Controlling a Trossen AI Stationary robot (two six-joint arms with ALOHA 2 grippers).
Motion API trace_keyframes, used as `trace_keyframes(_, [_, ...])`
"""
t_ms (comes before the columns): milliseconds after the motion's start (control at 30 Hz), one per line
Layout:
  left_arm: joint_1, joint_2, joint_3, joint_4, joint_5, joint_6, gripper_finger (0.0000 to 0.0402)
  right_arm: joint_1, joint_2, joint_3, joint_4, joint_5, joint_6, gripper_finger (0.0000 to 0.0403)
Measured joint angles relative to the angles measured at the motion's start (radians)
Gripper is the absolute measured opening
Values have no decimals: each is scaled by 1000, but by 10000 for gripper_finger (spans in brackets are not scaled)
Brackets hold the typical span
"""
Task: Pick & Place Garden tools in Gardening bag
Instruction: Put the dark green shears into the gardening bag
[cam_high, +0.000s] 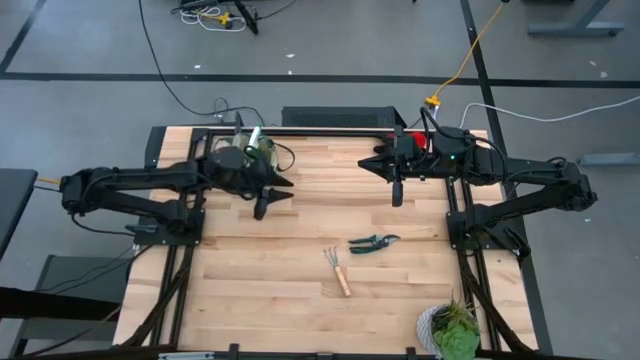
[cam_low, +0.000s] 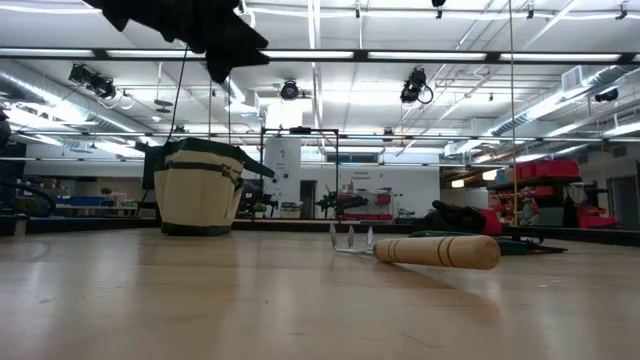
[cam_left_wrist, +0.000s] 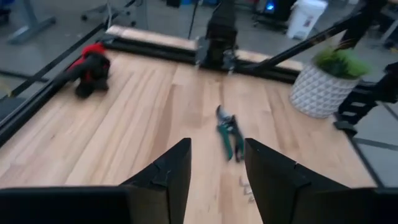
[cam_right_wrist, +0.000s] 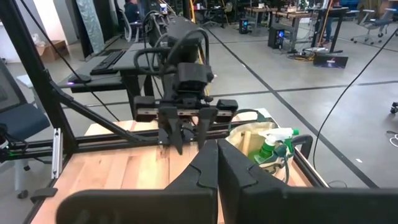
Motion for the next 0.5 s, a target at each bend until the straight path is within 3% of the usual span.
trace_keyframes(500, [-61, 0, 2, 28, -7, 70, 133, 0, 0, 1, -145, 0, -20, 1])
